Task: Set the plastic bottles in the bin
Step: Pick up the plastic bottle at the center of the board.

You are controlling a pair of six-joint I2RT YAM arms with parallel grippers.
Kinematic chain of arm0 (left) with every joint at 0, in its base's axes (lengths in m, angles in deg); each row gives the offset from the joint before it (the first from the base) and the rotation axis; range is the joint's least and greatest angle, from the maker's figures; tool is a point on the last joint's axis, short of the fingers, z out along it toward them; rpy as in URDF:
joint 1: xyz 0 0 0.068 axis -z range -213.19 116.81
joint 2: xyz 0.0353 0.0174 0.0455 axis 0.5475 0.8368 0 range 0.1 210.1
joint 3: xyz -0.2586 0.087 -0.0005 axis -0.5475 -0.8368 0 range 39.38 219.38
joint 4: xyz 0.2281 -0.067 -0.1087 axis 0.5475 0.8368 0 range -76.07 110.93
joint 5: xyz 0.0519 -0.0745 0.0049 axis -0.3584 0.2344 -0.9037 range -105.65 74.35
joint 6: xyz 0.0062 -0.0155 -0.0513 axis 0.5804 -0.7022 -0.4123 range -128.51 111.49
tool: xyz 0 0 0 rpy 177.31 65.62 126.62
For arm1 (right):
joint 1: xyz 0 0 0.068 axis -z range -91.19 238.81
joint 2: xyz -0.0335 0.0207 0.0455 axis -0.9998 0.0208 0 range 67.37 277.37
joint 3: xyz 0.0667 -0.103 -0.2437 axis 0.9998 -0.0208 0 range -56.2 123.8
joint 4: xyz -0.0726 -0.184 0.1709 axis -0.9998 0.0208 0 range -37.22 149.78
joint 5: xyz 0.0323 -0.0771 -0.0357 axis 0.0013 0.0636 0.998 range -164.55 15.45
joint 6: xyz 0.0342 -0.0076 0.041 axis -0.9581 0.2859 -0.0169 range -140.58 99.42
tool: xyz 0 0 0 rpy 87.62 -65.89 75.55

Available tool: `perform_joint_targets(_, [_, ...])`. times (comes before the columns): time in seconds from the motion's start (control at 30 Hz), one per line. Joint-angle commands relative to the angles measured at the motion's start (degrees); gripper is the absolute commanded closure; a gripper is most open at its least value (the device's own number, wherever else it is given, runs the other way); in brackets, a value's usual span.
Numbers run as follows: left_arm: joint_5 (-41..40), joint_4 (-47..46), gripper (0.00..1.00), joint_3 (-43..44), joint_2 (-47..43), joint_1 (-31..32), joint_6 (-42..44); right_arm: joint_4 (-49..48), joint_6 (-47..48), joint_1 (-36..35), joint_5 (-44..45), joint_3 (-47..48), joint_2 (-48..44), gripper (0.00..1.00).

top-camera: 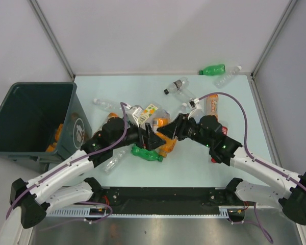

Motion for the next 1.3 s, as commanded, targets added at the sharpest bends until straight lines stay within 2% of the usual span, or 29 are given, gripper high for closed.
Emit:
perform_joint_targets(0.0, [-5.0, -1.6, 0.00, 0.9, 0.6, 1.8, -2.6, -9.4, -1.4, -1.0, -3.3, 1.7, -0.8, 0.71])
perform_joint_targets(0.13, [-7.6, -1.2, 0.06, 0.8, 0.7, 2.6, -3.5, -10.1, -1.6, -1.5, -3.6, 1.9, -0.8, 0.70])
perform_joint_targets(0.17, [-8.6, -1.0, 0.19, 0.9, 0.3, 2.6, -3.6, -10.1, -1.6, -1.7, -3.7, 1.9, -0.8, 0.69])
perform_joint_targets(0.23, [-9.4, -1.3, 0.30, 0.5, -0.4, 2.6, -3.5, -9.2, -1.5, -1.7, -3.7, 2.0, -0.9, 0.63])
perform_joint_targets(0.27, [-10.4, -1.5, 0.43, 0.3, -1.2, 2.8, -3.5, -8.8, -1.3, -1.8, -3.4, 2.0, -1.0, 0.60])
perform_joint_targets(0.3, [-10.8, -1.4, 0.48, 0.2, -1.7, 2.7, -3.5, -8.2, -1.2, -1.8, -3.4, 1.9, -1.1, 0.57])
perform_joint_targets(0.33, [-11.2, -1.3, 0.62, 0.1, -2.0, 2.8, -3.4, -7.9, -1.3, -1.9, -3.1, 2.0, -1.4, 0.51])
perform_joint_targets(0.4, [-12.4, -0.2, 0.75, 0.3, -2.6, 2.9, -3.3, -7.4, -1.2, -2.0, -2.8, 2.0, -1.5, 0.46])
perform_joint_targets(0.47, [-12.8, 1.3, 0.88, 0.8, -2.7, 2.8, -3.1, -7.1, -1.2, -2.0, -2.2, 2.0, -1.7, 0.31])
perform_joint_targets(0.5, [-13.7, 2.2, 0.90, 1.3, -2.7, 2.9, -2.6, -6.8, -1.1, -2.0, -2.0, 2.0, -1.8, 0.20])
perform_joint_targets(0.6, [-16.9, 6.2, 0.93, 3.0, -3.3, 2.8, -1.3, -5.5, -0.9, -2.0, -0.6, 2.0, -2.7, 0.03])
perform_joint_targets(0.63, [-18.2, 7.7, 0.94, 3.7, -3.6, 2.9, -0.9, -5.1, -0.4, -2.0, -0.4, 2.0, -3.3, 0.01])
perform_joint_targets(0.83, [-33.4, 21.1, 0.96, 11.6, -5.6, 2.9, 4.9, 1.4, 1.3, -2.0, 4.2, 2.9, -6.1, 0.00])
perform_joint_targets(0.9, [-37.4, 25.7, 0.99, 15.4, -5.5, 2.9, 7.6, 4.3, 2.3, -1.9, 5.5, 2.9, -7.2, 0.00])
perform_joint_targets(1.03, [-48.0, 34.4, 1.00, 21.9, -3.0, 2.8, 10.6, 10.4, 3.4, -1.9, 10.2, 2.8, -8.4, 0.00])
perform_joint_targets(1.23, [-59.1, 39.6, 1.00, 29.0, -1.2, 2.3, 15.2, 17.4, 3.6, -1.9, 15.7, 2.8, -10.2, 0.00])
perform_joint_targets(1.27, [-62.9, 40.2, 1.00, 31.1, -0.5, 1.2, 16.5, 17.9, 3.6, -1.9, 16.2, 2.8, -10.3, 0.00])
